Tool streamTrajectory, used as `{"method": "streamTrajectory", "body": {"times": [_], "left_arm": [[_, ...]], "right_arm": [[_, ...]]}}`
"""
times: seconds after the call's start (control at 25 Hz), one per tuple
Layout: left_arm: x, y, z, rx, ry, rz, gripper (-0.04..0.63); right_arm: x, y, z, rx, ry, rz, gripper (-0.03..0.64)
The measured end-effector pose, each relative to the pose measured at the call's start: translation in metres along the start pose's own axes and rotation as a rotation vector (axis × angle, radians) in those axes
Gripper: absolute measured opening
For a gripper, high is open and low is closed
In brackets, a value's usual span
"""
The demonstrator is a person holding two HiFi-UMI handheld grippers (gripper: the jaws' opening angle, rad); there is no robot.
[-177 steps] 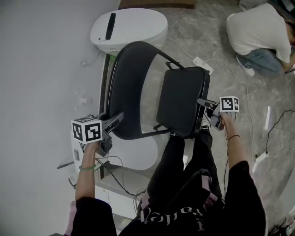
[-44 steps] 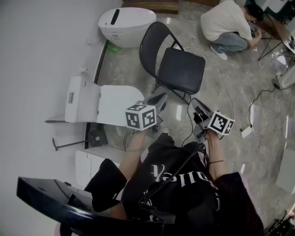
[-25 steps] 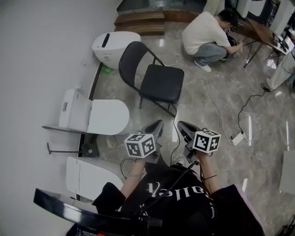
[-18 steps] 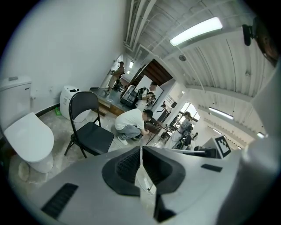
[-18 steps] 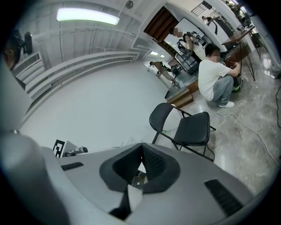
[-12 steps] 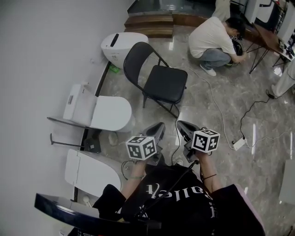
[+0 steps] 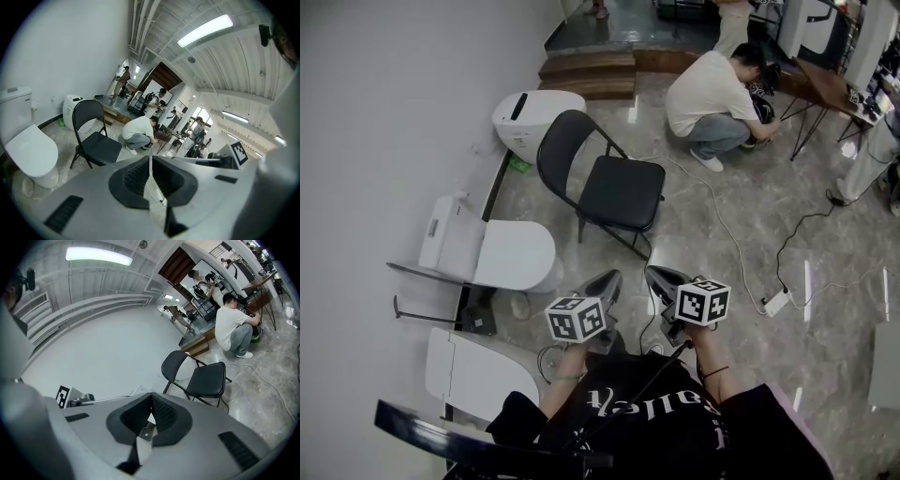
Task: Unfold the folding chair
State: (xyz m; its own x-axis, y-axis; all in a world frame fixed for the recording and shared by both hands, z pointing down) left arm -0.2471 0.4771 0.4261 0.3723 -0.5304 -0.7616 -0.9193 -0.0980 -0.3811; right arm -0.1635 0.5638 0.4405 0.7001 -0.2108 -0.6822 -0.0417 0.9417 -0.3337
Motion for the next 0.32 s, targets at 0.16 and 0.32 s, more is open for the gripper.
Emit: {"method": "streamTrajectory", "body": {"times": [0.16,0.32], "left_arm": [[0.0026,-0.003,-0.0011,-0.007,-0.004,0.004,0.005],[0.0069,-0.007,-0.0029,-0.012,-0.011,0.006,0.005]], "right_arm": [[0.0015,0.0009,0.0025,-0.008,0.003,0.006,0.015],[0.0063,-0.0004,0.0047,-0.008,0.005,0.017,0.015]]}}
Point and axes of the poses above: the fingertips, and each gripper's own axes: y backward along the fingers, z to its right, x out of its top, the point moved 4 cm from there along y, backward along the fingers, and after that the axes turned 4 degrees about -x, right-handed, at the moved point
